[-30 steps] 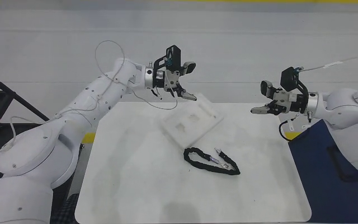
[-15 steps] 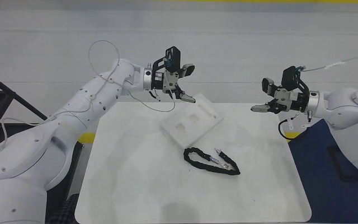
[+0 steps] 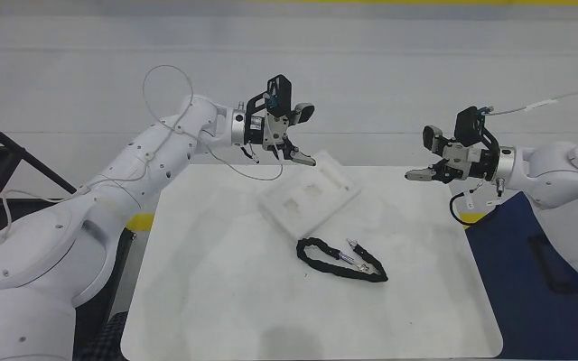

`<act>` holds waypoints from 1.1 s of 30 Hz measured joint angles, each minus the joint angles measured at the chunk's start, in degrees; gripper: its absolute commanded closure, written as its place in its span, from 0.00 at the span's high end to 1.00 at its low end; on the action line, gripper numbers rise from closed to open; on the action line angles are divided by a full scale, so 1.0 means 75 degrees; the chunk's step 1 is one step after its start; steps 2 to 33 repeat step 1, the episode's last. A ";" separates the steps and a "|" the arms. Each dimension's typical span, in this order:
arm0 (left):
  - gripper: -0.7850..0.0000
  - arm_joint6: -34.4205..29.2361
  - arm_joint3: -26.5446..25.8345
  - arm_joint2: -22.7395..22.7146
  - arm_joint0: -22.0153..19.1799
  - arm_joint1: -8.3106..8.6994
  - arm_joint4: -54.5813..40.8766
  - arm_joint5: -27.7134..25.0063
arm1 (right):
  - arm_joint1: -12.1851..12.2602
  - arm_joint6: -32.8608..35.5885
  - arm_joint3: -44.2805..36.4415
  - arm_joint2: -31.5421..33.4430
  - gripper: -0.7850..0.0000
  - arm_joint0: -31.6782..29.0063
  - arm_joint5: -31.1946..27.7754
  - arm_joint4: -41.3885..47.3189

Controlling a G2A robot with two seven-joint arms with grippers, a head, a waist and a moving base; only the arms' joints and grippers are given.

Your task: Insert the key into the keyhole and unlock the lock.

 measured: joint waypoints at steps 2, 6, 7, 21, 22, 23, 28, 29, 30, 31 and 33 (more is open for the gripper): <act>1.00 0.0000 0.0000 0.0000 0.0000 0.0000 0.0000 0.0000 | 0.0000 0.0000 0.0000 0.0000 1.00 0.0000 0.0000 0.0000; 1.00 0.0000 0.0000 0.0000 0.0000 0.0000 0.0000 0.0000 | 0.0000 0.0000 0.0000 0.0000 1.00 0.0000 0.0000 0.0000; 1.00 0.0000 0.0000 0.0000 0.0000 0.0000 0.0000 0.0000 | 0.0000 0.0000 0.0000 0.0000 1.00 0.0000 0.0000 0.0000; 1.00 0.0000 0.0000 0.0000 0.0000 0.0000 0.0000 0.0000 | 0.0000 0.0000 0.0000 0.0000 1.00 0.0000 0.0000 0.0000; 1.00 0.0000 0.0000 0.0000 0.0000 0.0000 0.0000 0.0000 | 0.0000 0.0000 0.0000 0.0000 1.00 0.0000 0.0000 0.0000; 1.00 0.0000 0.0000 0.0000 0.0000 0.0000 0.0000 0.0000 | 0.0000 0.0000 0.0000 0.0000 1.00 0.0000 0.0000 0.0000; 1.00 0.0000 0.0000 0.0000 0.0000 0.0000 0.0000 0.0000 | 0.0000 0.0000 0.0000 0.0000 1.00 0.0000 0.0000 0.0000; 1.00 0.0000 0.0000 0.0000 0.0000 0.0000 0.0000 0.0000 | 0.0000 0.0000 0.0000 0.0000 1.00 0.0000 0.0000 0.0000; 1.00 0.0000 0.0000 0.0000 0.0000 0.0000 0.0000 0.0000 | 0.0000 0.0000 0.0000 0.0000 1.00 0.0000 0.0000 0.0000; 1.00 0.0000 0.0000 0.0000 0.0000 0.0000 0.0000 0.0000 | 0.0000 0.0000 0.0000 0.0000 1.00 0.0000 0.0000 0.0000; 1.00 0.0000 0.0000 0.0000 0.0000 0.0000 0.0000 0.0000 | 0.0000 0.0000 0.0000 0.0000 1.00 0.0000 0.0000 0.0000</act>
